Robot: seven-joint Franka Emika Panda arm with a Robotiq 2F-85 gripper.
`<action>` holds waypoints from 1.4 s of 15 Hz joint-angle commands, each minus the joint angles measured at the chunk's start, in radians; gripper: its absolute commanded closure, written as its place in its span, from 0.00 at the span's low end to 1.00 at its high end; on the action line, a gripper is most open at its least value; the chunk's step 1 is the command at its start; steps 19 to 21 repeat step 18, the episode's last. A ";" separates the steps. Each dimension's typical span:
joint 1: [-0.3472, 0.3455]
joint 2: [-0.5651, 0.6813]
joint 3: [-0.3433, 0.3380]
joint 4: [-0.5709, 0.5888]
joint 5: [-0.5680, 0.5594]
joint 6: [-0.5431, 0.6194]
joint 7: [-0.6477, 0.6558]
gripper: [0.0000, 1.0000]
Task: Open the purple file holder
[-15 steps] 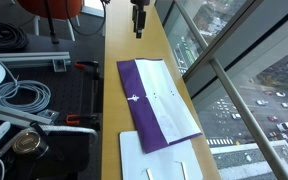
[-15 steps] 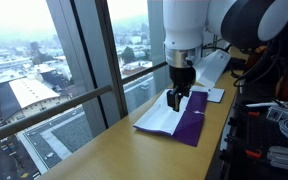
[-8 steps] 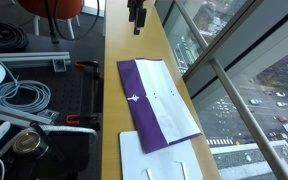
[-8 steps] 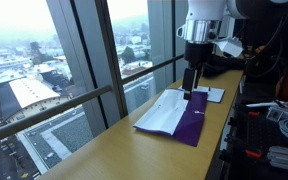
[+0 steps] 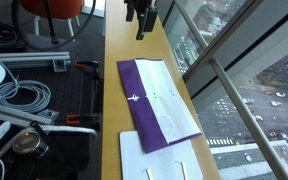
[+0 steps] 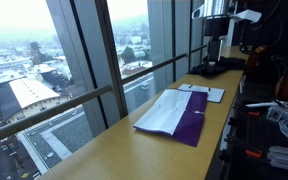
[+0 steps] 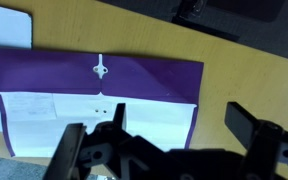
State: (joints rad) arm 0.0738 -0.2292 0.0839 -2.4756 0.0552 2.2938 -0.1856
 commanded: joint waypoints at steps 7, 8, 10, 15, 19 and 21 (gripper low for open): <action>-0.033 -0.050 -0.153 0.056 -0.002 -0.164 -0.272 0.00; -0.036 -0.048 -0.160 0.059 -0.006 -0.166 -0.279 0.00; -0.033 -0.028 -0.153 0.052 0.000 -0.131 -0.257 0.00; -0.040 -0.028 -0.160 0.055 0.000 -0.136 -0.271 0.00; -0.040 -0.028 -0.160 0.055 0.000 -0.136 -0.272 0.00; -0.040 -0.028 -0.160 0.055 0.000 -0.136 -0.272 0.00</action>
